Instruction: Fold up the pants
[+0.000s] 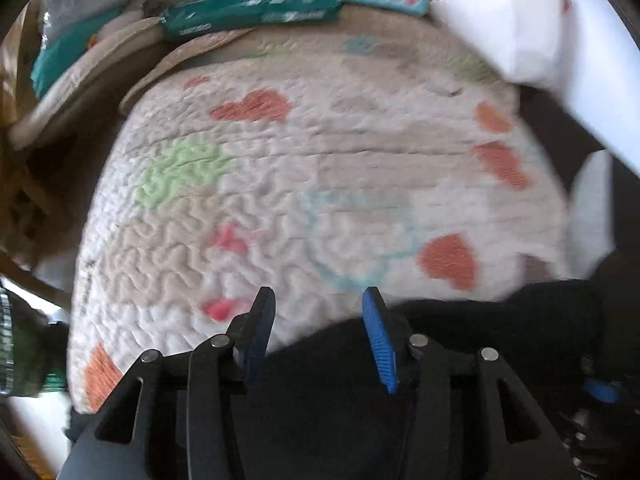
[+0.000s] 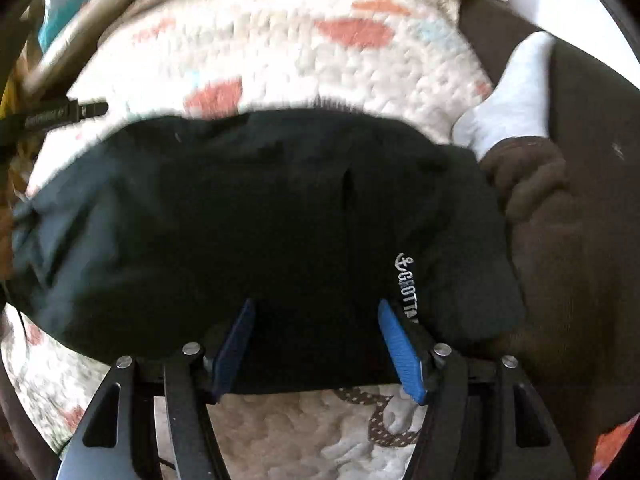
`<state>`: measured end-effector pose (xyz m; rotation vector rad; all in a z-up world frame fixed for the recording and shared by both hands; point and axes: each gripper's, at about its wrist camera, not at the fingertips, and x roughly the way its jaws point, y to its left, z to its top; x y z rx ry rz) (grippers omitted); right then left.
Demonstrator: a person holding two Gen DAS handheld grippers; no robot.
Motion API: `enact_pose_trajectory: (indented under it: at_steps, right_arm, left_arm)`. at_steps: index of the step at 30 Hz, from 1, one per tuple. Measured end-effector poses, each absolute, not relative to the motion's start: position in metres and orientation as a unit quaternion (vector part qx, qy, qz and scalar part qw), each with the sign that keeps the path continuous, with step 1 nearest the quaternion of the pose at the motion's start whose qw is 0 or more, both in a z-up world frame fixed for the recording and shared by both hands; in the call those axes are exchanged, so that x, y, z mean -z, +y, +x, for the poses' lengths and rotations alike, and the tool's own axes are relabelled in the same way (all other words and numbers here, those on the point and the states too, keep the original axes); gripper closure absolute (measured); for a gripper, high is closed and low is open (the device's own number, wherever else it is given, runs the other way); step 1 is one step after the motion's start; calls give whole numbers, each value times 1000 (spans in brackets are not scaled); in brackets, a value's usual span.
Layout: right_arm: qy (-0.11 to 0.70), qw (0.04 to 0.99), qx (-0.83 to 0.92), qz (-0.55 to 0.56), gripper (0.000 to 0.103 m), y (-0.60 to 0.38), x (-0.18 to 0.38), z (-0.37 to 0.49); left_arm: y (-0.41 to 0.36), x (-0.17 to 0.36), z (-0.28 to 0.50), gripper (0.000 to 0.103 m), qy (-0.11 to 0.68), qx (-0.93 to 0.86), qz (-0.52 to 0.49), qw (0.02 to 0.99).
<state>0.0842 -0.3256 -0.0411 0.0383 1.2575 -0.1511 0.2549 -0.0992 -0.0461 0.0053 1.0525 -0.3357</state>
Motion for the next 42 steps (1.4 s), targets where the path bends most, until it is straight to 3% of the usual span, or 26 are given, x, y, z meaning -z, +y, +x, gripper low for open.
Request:
enact_pose_trajectory:
  at_steps: [3,8,13,19,25,29,33,42]
  right_arm:
    - [569,819,52,45,34,-323,32,68]
    - [618,779,62,88,34,-316,61,53]
    - [574,802,72,153,32,-333,39,39]
    - [547,830,39,100,32,-288,21,61]
    - [596,801,32,41,25,-244,60,82]
    - [601,799,16,29,24,-240,48,80]
    - [583,812,-15,-7,24,-221,29,99]
    - [533,797,-259,-116,24,-49,15,180]
  left_arm:
    - [-120,50,226,58,498,216,10,840]
    - [-148,83,202,58,518,222,78,822]
    - [-100,62,165,58,503,235,11,832]
    - [2,73,136,57,505,153,-29,849]
    - [59,90,147,58,521,151,-129,830]
    - [95,74,139,57,484,110,-172,851]
    - [150,96,131,57,498,1,-217,840]
    - [179,115,94,57,457,21,-321,829]
